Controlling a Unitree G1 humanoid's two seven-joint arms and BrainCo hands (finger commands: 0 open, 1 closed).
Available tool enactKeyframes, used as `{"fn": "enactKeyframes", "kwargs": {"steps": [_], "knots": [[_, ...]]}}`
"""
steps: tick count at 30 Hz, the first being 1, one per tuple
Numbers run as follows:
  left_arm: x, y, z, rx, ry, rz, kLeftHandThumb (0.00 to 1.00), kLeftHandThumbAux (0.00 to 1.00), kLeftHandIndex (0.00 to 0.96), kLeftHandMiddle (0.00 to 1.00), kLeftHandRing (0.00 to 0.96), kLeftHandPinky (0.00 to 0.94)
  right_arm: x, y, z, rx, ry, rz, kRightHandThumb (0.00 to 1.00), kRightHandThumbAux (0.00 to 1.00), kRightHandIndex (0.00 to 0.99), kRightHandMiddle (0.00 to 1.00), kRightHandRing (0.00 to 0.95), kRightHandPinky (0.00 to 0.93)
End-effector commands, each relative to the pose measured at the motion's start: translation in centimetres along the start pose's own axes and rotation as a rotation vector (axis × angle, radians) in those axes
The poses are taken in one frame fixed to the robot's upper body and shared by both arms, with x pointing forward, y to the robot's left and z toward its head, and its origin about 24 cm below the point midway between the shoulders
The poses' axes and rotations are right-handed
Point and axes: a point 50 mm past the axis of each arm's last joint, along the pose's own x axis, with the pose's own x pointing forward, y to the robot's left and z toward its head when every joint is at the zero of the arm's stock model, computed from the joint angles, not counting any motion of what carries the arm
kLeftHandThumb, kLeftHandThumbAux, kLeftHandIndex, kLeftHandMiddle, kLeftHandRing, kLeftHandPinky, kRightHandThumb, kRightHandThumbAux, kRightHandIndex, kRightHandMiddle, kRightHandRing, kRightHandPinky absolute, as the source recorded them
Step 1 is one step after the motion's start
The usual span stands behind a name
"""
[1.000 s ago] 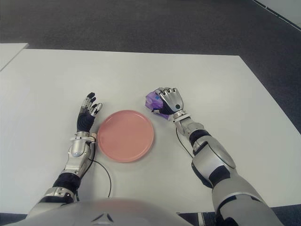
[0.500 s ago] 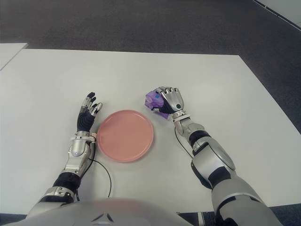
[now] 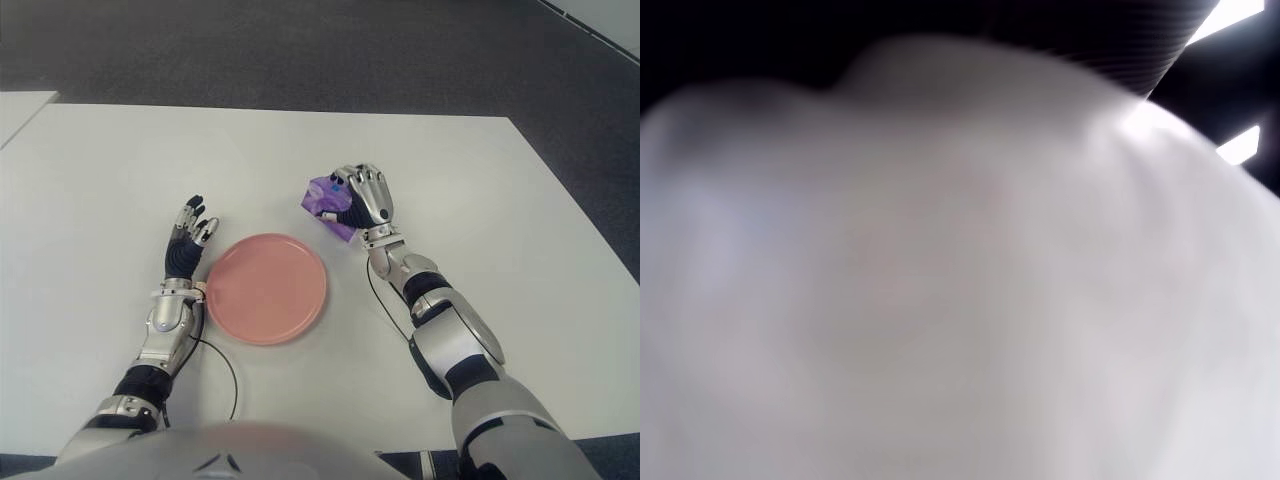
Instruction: Put the tissue paper into the plate.
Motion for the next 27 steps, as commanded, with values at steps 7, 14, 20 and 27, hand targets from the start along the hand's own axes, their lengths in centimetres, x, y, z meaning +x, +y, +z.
{"fn": "enactKeyframes", "kwargs": {"steps": [7, 14, 20, 27], "knots": [[-0.1, 0.0, -0.2, 0.005, 0.006, -0.009, 0.0, 0.447, 0.0, 0.0, 0.0, 0.0, 1.7, -2.4, 1.8, 0.089, -0.068, -0.066, 0.856, 0.678, 0.397, 0.526, 0.814, 0.437], [-0.1, 0.0, -0.3, 0.005, 0.009, -0.012, 0.0, 0.445, 0.0, 0.0, 0.0, 0.0, 2.1, -3.0, 2.7, 0.112, -0.099, -0.064, 0.99, 0.672, 0.406, 0.534, 0.83, 0.437], [-0.1, 0.0, -0.3, 0.006, 0.011, -0.01, 0.0, 0.451, 0.0, 0.0, 0.0, 0.0, 2.4, -3.3, 3.0, 0.133, -0.099, -0.088, 0.999, 0.672, 0.406, 0.532, 0.83, 0.433], [-0.1, 0.1, -0.4, 0.012, 0.016, -0.011, 0.0, 0.447, 0.0, 0.0, 0.0, 0.0, 2.7, -4.1, 3.9, 0.143, -0.129, -0.19, 1.0, 0.672, 0.406, 0.533, 0.829, 0.434]]}}
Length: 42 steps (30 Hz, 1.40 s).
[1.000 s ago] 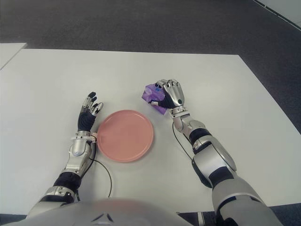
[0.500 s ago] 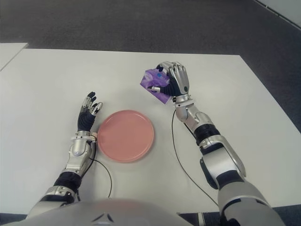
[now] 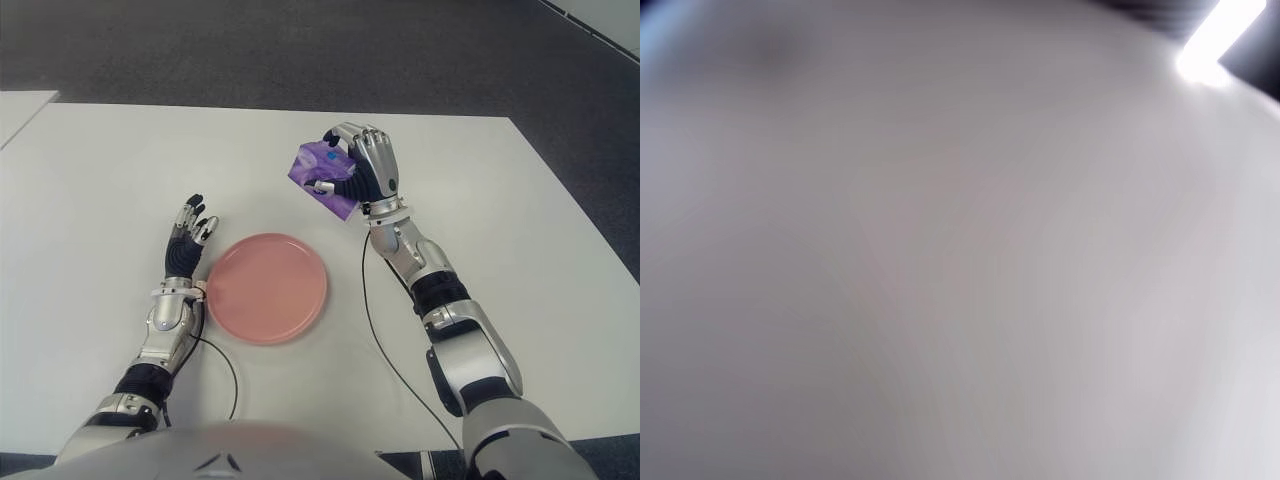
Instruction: Put the tissue paper into the plate.
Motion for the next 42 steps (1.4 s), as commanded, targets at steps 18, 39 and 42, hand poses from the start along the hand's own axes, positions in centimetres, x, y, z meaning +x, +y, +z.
{"fn": "enactKeyframes", "kwargs": {"steps": [18, 39, 42], "knots": [[-0.1, 0.1, -0.5, 0.006, 0.013, -0.011, 0.0, 0.415, 0.0, 0.0, 0.0, 0.0, -3.2, 2.4, 5.8, 0.183, -0.255, 0.102, 1.0, 0.671, 0.399, 0.529, 0.838, 0.46], [-0.1, -0.1, -0.6, 0.021, 0.034, -0.029, 0.0, 0.405, 0.0, 0.0, 0.0, 0.0, -6.4, 6.2, 8.5, 0.321, -0.456, 0.445, 0.851, 0.682, 0.393, 0.534, 0.845, 0.822], [-0.1, -0.1, -0.6, 0.025, 0.035, -0.028, 0.0, 0.398, 0.0, 0.0, 0.0, 0.0, -6.5, 6.4, 9.0, 0.328, -0.474, 0.478, 0.851, 0.681, 0.393, 0.536, 0.848, 0.844]]}}
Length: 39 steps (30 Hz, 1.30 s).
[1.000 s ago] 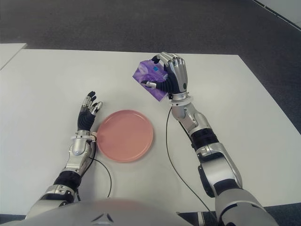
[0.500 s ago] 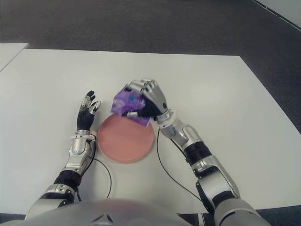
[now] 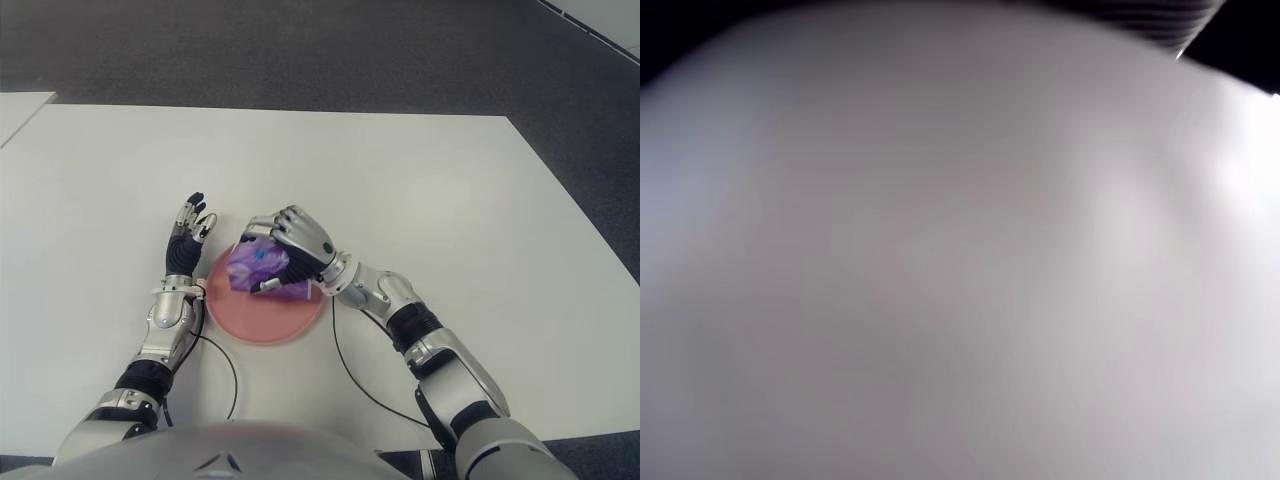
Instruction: Put the tissue paper into the plate.
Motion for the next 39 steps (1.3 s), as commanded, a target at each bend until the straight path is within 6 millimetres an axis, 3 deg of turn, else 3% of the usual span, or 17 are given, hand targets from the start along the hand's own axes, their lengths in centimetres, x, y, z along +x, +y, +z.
{"fn": "enactKeyframes", "kwargs": {"steps": [1, 14, 29, 39], "knots": [[-0.4, -0.1, -0.5, 0.019, 0.031, -0.018, 0.0, 0.398, 0.0, 0.0, 0.0, 0.0, 0.5, 0.4, 0.5, 0.014, -0.038, 0.059, 0.851, 0.681, 0.393, 0.536, 0.848, 0.846], [-0.4, -0.3, -0.5, 0.015, 0.03, 0.009, 0.0, 0.414, 0.0, 0.0, 0.0, 0.0, 0.0, 1.5, 1.0, -0.019, 0.001, 0.189, 0.854, 0.678, 0.397, 0.544, 0.838, 0.846], [-0.4, -0.3, -0.5, 0.023, 0.039, 0.018, 0.0, 0.4, 0.0, 0.0, 0.0, 0.0, -0.3, 2.3, 0.1, -0.054, 0.049, 0.17, 0.854, 0.679, 0.393, 0.538, 0.844, 0.86], [-0.4, -0.2, -0.5, 0.021, 0.042, 0.013, 0.0, 0.399, 0.0, 0.0, 0.0, 0.0, -0.5, 2.7, -0.3, -0.006, 0.138, 0.217, 0.854, 0.677, 0.401, 0.537, 0.809, 0.795]]}}
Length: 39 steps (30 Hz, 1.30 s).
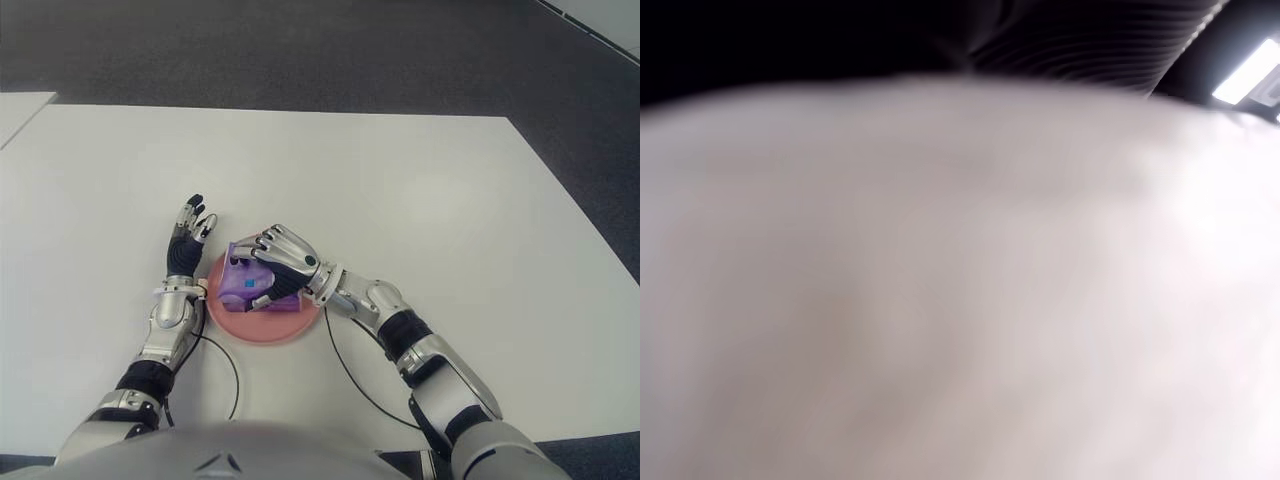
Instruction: Put the tissue paper into the plate.
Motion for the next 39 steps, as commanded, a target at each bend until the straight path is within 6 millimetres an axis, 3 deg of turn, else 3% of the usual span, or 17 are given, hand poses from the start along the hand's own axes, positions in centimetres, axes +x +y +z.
{"fn": "enactKeyframes", "kwargs": {"steps": [1, 5, 7, 9, 12, 15, 18, 22, 31, 33, 39], "knots": [[-0.3, 0.0, -0.4, 0.01, 0.028, -0.008, 0.0, 0.4, 0.0, 0.0, 0.0, 0.0, -0.3, 0.5, -0.3, 0.028, 0.063, 0.046, 0.855, 0.676, 0.402, 0.537, 0.805, 0.788], [-0.3, 0.1, -0.4, 0.012, 0.031, -0.01, 0.0, 0.404, 0.0, 0.0, 0.0, 0.0, -0.2, 0.2, -0.5, 0.029, 0.081, 0.024, 0.85, 0.674, 0.408, 0.567, 0.749, 0.708], [-0.3, 0.1, -0.4, 0.011, 0.032, -0.01, 0.0, 0.407, 0.0, 0.0, 0.0, 0.0, -0.3, -0.9, -0.8, 0.008, 0.073, 0.009, 0.845, 0.675, 0.405, 0.571, 0.719, 0.665], [-0.3, 0.2, -0.4, 0.011, 0.032, -0.008, 0.0, 0.414, 0.0, 0.0, 0.0, 0.0, -0.6, -1.8, -1.1, -0.024, 0.065, 0.03, 0.752, 0.697, 0.414, 0.506, 0.549, 0.501], [-0.3, 0.2, -0.3, 0.01, 0.031, -0.006, 0.0, 0.425, 0.0, 0.0, 0.0, 0.0, -0.9, -2.2, -1.3, -0.049, 0.064, 0.072, 0.394, 0.548, 0.187, 0.237, 0.225, 0.164], [-0.3, 0.2, -0.3, 0.015, 0.034, -0.003, 0.0, 0.433, 0.0, 0.0, 0.0, 0.0, -1.1, -2.3, -1.2, -0.083, 0.06, 0.127, 0.247, 0.474, 0.077, 0.104, 0.086, 0.053], [-0.3, 0.3, -0.3, 0.02, 0.037, -0.001, 0.0, 0.435, 0.0, 0.0, 0.0, 0.0, -1.3, -2.4, -1.1, -0.101, 0.062, 0.155, 0.165, 0.448, 0.025, 0.034, 0.028, 0.017], [-0.3, 0.4, -0.3, 0.023, 0.04, 0.0, 0.0, 0.44, 0.0, 0.0, 0.0, 0.0, -1.4, -2.4, -1.1, -0.103, 0.068, 0.159, 0.126, 0.425, 0.005, 0.007, 0.005, 0.003], [-0.3, 0.4, -0.2, 0.012, 0.036, 0.001, 0.0, 0.447, 0.0, 0.0, 0.0, 0.0, -1.7, -4.5, -1.3, -0.082, 0.088, 0.084, 0.141, 0.391, 0.0, 0.0, 0.0, 0.0], [-0.2, 0.4, -0.1, 0.011, 0.034, -0.002, 0.0, 0.448, 0.0, 0.0, 0.0, 0.0, -1.5, -5.7, -1.3, -0.053, 0.095, 0.04, 0.146, 0.389, 0.0, 0.0, 0.0, 0.0], [-0.1, 0.5, 0.0, 0.003, 0.024, -0.006, 0.0, 0.435, 0.0, 0.0, 0.0, 0.0, -1.5, -6.7, -1.5, 0.078, 0.149, -0.056, 0.172, 0.374, 0.0, 0.0, 0.0, 0.0]]}}
